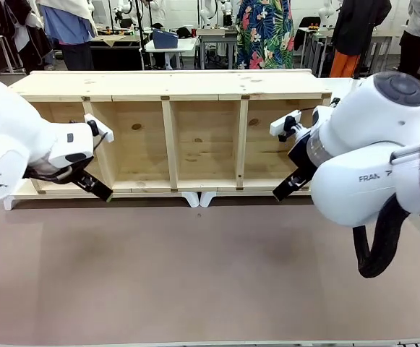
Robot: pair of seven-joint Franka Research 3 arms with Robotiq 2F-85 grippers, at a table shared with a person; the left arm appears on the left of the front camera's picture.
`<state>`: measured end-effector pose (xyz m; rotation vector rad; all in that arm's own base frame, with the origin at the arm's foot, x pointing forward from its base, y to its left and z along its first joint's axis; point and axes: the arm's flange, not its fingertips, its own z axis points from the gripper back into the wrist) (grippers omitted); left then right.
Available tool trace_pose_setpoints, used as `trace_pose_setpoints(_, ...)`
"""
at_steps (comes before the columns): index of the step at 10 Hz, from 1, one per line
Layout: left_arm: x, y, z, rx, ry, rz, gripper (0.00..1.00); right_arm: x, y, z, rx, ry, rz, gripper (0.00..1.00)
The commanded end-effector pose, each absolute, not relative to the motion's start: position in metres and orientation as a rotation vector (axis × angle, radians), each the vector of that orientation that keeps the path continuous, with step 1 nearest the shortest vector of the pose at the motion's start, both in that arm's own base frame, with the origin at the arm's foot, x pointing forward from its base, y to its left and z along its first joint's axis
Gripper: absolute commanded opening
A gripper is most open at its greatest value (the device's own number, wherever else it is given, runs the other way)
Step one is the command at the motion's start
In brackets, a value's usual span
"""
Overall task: Perform cable management.
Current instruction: When the cord part of the Power Cable appears at the lower middle area of the table and stops, grasp the cord part of the Power Cable.
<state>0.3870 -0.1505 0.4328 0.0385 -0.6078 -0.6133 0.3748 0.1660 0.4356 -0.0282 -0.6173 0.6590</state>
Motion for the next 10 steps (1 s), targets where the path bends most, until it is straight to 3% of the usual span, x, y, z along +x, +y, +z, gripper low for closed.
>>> trace_pose_setpoints(1, 0.331, -0.137, 0.447, 0.094, -0.660, -0.591, 1.00, 0.342, 0.154, 0.459, -0.059, -0.642, 0.628, 1.00)
trace_pose_setpoints(4, 0.288, -0.114, 0.472, 0.125, -0.732, -0.571, 1.00, 0.309, 0.137, 0.501, -0.097, -0.710, 0.586, 1.00)
trace_pose_setpoints(10, 0.224, -0.051, 0.481, 0.115, -0.806, -0.479, 1.00, 0.253, 0.096, 0.529, -0.071, -0.801, 0.481, 1.00)
